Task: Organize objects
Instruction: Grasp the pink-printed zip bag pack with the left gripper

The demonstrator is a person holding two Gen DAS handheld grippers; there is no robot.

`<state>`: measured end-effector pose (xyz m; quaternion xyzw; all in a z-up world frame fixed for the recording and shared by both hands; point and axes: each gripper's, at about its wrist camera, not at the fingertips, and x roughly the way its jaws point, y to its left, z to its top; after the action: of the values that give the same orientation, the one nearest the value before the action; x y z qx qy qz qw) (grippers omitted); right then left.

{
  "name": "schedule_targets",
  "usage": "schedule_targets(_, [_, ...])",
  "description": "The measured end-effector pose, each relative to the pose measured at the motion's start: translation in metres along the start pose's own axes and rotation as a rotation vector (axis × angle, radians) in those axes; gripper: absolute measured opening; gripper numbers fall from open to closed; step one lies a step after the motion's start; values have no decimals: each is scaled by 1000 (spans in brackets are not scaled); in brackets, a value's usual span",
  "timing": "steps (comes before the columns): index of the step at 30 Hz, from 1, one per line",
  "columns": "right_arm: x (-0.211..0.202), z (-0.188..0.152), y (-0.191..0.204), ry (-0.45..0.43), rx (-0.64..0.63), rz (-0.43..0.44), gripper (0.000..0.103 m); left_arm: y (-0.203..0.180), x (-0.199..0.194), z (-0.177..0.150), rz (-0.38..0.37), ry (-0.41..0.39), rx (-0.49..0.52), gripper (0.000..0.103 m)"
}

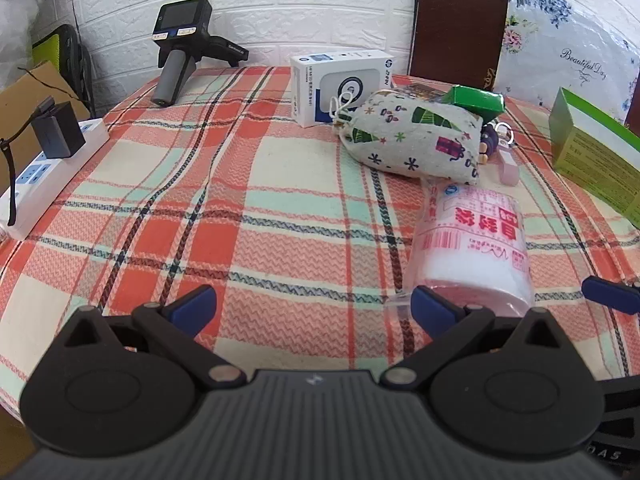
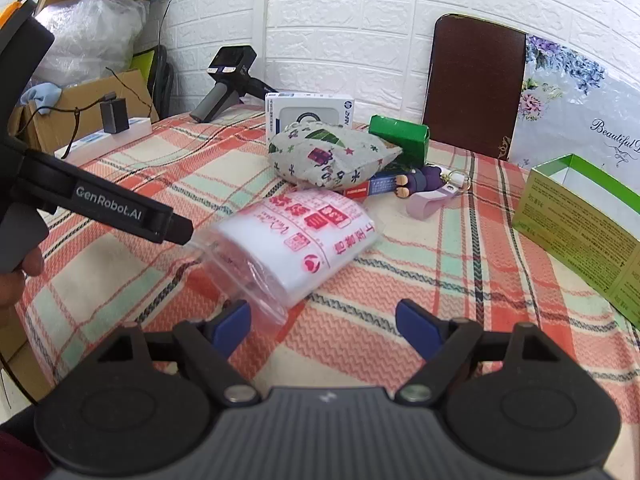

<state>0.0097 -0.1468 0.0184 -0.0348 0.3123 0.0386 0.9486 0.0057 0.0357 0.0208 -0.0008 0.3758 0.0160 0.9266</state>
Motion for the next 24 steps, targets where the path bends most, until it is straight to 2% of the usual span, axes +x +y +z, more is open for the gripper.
schedule_targets(8, [1,0,-1,6,19,20,75,-3,-2,1,-17,-10,13,103])
schedule_targets(17, [4,-2,0,16,16,33,75,-8,2,1,-41,-2,30,103])
schedule_targets(20, [7,-1,0,23,10,43,75,-9,3,5,-83,2,38,103])
schedule_targets(24, [13,3,-1,33,21,66,74,-11,5,15,-204,-3,30,103])
